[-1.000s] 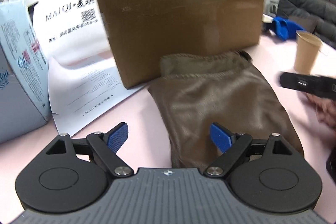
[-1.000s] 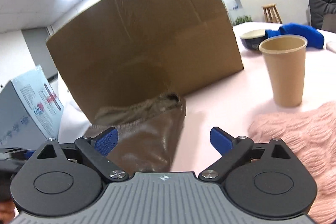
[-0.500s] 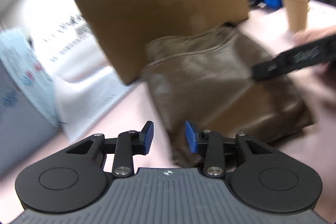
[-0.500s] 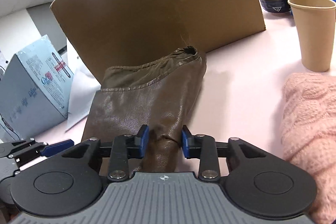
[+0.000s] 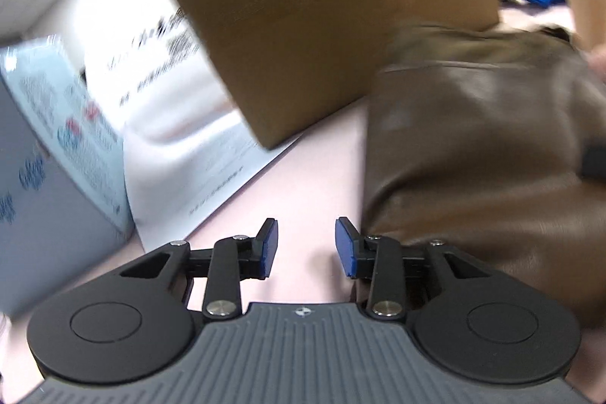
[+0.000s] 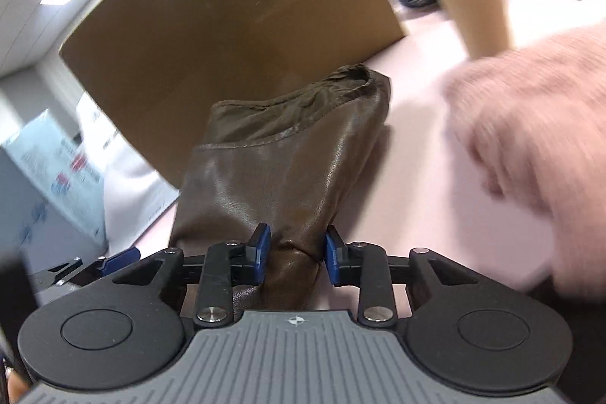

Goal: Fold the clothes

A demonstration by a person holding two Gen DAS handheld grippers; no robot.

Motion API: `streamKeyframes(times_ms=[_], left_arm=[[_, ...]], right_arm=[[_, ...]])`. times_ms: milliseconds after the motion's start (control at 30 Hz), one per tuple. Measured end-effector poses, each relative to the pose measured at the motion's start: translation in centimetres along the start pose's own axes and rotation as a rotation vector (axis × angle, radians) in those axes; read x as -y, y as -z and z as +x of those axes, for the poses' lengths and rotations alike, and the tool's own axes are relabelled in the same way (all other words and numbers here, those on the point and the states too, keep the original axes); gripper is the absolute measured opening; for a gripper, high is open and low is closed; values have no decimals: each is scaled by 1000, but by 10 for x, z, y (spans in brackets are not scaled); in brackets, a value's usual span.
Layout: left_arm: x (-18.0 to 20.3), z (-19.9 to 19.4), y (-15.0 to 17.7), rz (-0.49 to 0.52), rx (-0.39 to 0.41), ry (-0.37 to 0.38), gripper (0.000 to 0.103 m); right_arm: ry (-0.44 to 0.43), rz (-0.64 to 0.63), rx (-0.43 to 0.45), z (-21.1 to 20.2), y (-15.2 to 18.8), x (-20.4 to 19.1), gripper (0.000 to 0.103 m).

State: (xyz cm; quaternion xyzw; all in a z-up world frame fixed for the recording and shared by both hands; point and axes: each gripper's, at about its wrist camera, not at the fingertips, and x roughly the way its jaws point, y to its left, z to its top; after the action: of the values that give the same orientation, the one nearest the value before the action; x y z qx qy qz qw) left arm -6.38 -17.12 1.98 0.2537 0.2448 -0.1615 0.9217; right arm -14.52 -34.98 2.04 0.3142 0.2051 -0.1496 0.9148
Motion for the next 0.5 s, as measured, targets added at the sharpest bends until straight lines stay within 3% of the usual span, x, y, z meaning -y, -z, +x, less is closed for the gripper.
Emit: streamKeyframes(times_ms=[67,133,167,200,233,300,400,467,500], left_arm=[[-6,-9,-5,16,29,-67,32],[-12,-29,-9,30,66,-71,32],[-16,-38,-10,32,76,-52,34],[-20,-49,-11,19,67,24,36],[-23,-57,-11,8,53,98,36],[-20,-64,-10,4,34,177,36],[-3,-63,-7,18,18,222,36],[10,-53,0,27,7,214,36],[15,-48,4,25,16,207,36]], right_arm=[[19,69,9,-3,15,-10,38],[0,49,-7,-5,20,-23,56],[-13,0,-5,-8,21,-29,71],[-27,-49,-2,-11,21,-34,78],[-36,-177,47,-24,21,-43,78],[-6,-266,152,-39,18,-45,80],[113,-342,406,-55,-15,-41,80],[61,-336,383,-47,-36,-38,80],[26,-352,325,-36,-44,-38,80]])
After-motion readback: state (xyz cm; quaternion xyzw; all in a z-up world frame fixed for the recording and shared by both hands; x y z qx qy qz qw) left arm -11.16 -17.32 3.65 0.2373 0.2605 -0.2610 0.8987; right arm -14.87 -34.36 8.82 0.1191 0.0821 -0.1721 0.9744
